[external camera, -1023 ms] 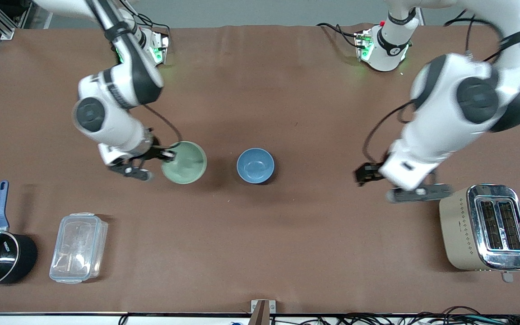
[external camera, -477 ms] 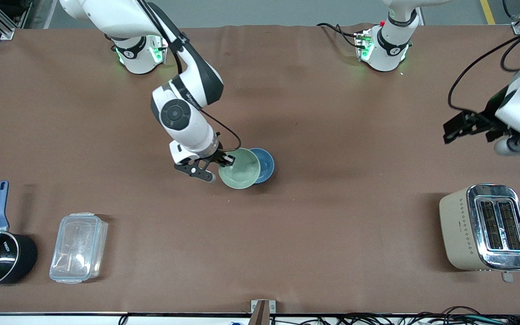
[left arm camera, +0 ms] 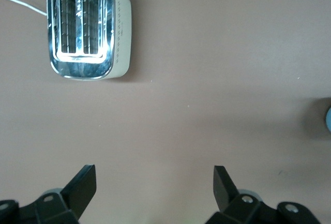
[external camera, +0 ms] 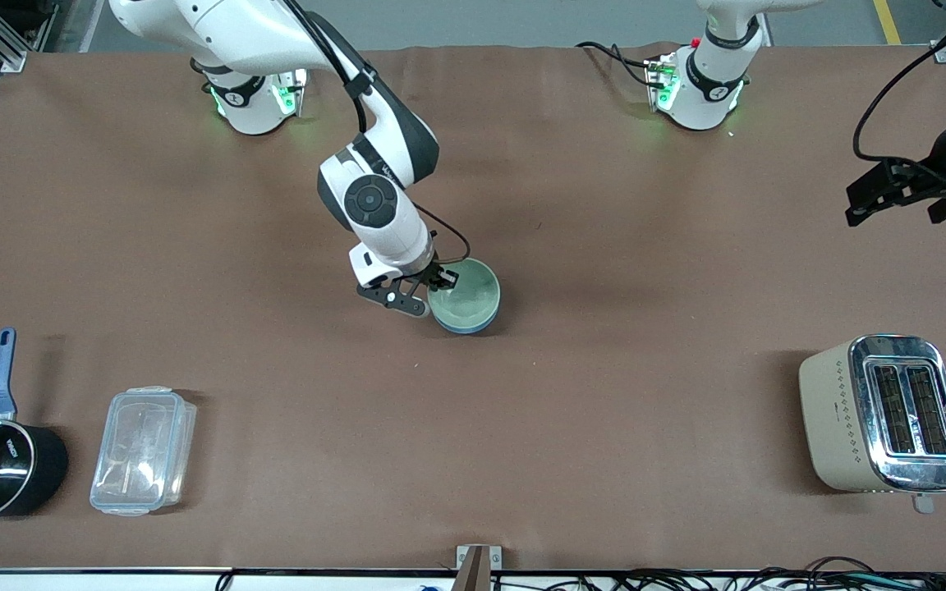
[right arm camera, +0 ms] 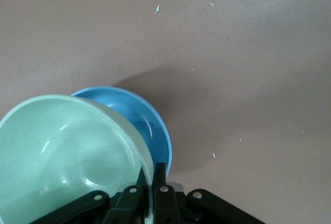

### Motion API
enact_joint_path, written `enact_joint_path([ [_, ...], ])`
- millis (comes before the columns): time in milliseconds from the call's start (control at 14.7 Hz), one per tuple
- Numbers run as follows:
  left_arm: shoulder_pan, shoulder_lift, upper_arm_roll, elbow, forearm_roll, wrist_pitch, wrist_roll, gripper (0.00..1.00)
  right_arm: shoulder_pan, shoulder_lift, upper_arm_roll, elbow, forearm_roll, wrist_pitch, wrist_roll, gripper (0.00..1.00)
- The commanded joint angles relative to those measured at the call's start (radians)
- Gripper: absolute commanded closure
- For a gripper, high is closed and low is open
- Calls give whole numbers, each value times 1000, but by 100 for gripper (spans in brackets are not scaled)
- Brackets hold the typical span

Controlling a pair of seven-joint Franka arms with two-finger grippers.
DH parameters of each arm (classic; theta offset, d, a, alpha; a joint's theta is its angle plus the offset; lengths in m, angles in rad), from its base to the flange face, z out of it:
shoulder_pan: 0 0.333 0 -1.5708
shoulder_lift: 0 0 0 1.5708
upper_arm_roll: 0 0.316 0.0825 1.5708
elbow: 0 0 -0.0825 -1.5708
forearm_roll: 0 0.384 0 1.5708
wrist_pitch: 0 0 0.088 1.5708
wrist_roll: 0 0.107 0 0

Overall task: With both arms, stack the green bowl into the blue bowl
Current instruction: 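Lower the green bowl into the blue bowl with the right gripper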

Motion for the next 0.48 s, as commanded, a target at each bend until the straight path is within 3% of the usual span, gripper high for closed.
enact_joint_path([
  [0,-25,-66,26,-88,0,15,9,0,18,-11,-13,-17,-2,0,28,98],
  [409,-17,-53,24,-69,0,17,9,0,30,-9,-13,-19,-2,5,30,96],
])
